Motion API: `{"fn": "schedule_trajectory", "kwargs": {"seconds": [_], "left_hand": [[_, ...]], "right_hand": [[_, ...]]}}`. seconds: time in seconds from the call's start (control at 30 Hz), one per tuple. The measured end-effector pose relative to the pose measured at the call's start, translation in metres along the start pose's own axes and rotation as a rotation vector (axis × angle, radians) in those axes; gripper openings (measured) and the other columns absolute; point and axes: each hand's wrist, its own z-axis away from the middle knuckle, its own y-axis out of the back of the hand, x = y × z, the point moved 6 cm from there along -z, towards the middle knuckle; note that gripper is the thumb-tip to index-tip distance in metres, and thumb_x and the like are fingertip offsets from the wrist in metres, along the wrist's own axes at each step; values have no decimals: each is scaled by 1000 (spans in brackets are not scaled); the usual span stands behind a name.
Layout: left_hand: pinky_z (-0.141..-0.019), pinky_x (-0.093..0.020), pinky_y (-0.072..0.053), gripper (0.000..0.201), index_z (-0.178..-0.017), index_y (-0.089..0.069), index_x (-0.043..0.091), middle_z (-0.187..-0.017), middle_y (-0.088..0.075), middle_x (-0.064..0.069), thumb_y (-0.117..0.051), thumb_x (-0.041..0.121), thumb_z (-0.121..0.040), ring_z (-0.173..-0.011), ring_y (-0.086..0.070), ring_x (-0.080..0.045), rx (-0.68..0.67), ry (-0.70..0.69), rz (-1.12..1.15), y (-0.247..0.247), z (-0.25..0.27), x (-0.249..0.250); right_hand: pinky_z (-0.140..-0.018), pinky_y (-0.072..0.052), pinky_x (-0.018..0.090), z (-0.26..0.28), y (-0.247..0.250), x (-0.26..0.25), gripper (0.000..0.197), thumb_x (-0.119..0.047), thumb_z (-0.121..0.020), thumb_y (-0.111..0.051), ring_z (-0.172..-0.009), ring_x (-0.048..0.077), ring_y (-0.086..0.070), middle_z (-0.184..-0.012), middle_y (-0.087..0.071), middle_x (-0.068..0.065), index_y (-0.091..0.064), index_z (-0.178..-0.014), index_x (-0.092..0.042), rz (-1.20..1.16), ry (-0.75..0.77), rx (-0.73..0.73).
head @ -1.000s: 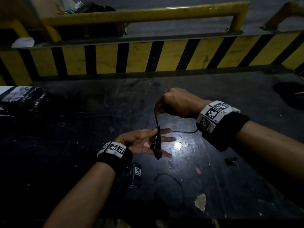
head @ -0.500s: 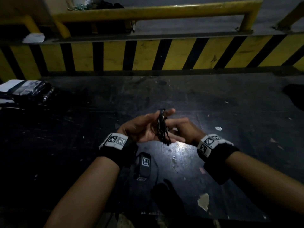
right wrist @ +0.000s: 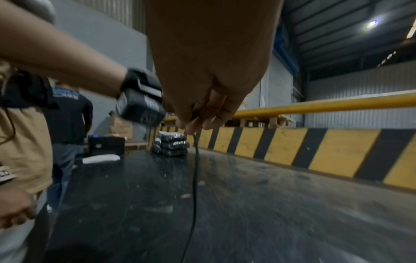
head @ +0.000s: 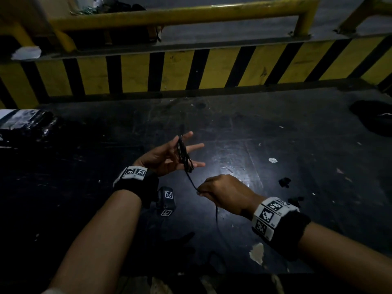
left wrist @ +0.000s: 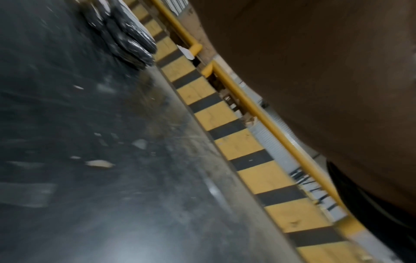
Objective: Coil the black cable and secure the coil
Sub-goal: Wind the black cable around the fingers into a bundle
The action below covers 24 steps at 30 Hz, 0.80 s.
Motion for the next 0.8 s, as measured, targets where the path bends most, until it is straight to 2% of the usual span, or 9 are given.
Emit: {"fn": "schedule_trajectory", "kwargs": {"seconds": [0.13, 0.23, 0.3, 0.37, 0.43, 0.5, 0.57, 0.67, 0.8], "left_hand": [[-111, -64, -32, 47, -129, -62, 33, -157, -35, -18, -70, 43, -84, -134, -39, -55, 167, 23, -58, 24, 8, -17], [-115, -67, -20, 53, -136, -57, 23, -150, -45, -22, -69, 38, -87, -136, -43, -47, 164, 25, -60, 22, 10, -31], [-111, -67, -29, 62, -145, -47, 11, -145, -51, -22, -64, 34, -90, -133, -49, -42, 144, 33, -77, 15, 10, -37], [-105, -61, -41, 63, -148, -41, 5, -148, -48, -22, -57, 34, -94, -130, -52, -43, 109, 73, -146, 4, 9, -41], [-105, -60, -42, 59, -150, -37, 8, -151, -43, -23, -50, 33, -97, -128, -49, -50, 102, 139, -154, 0, 9, -47], [-112, -63, -30, 54, -149, -38, 12, -153, -41, -21, -47, 32, -99, -129, -43, -58, 68, 195, -169, -5, 10, -52], [-116, -64, -20, 55, -147, -43, 15, -155, -40, -18, -55, 33, -96, -132, -35, -62, 9, 226, -191, -10, 12, -56], [-117, -66, -16, 53, -142, -48, 16, -156, -37, -20, -60, 32, -93, -135, -29, -63, -71, 233, -158, -21, 14, -57], [-116, -69, -9, 42, -139, -52, 22, -160, -28, -19, -45, 33, -99, -138, -21, -63, -173, 195, -166, -28, 19, -58]], "right_hand": [[-64, -58, 44, -5, 30, -7, 20, -27, -99, -54, -83, 27, -71, -95, -72, 4, -70, -108, -22, 154, 45, 39], [-68, -55, 44, -14, 52, -15, 18, -19, -94, -57, -82, 29, -69, -92, -73, 5, -74, -101, -20, 288, 123, 47], [-77, -50, 41, -21, 65, -19, 21, -21, -96, -54, -85, 25, -65, -92, -73, 1, -73, -104, -22, 373, 149, 37], [-81, -41, 34, -28, 78, -21, 25, -30, -99, -48, -91, 20, -61, -96, -72, -3, -71, -109, -26, 453, 156, 12], [-82, -37, 35, -36, 92, -19, 23, -32, -99, -50, -94, 19, -60, -96, -72, -5, -72, -104, -27, 497, 156, 14], [-85, -40, 37, -45, 102, -16, 20, -28, -98, -51, -95, 19, -60, -94, -72, -5, -72, -99, -27, 540, 152, 19], [-89, -40, 38, -51, 110, -10, 21, -25, -98, -52, -96, 20, -62, -96, -73, -5, -72, -99, -28, 554, 143, 24], [-91, -42, 39, -56, 115, -2, 23, -28, -99, -53, -99, 21, -68, -104, -76, -6, -75, -107, -30, 495, 151, 22], [-84, -54, 40, -62, 116, 3, 21, -27, -96, -60, -97, 18, -74, -106, -78, -10, -77, -108, -32, 403, 192, 47]]}}
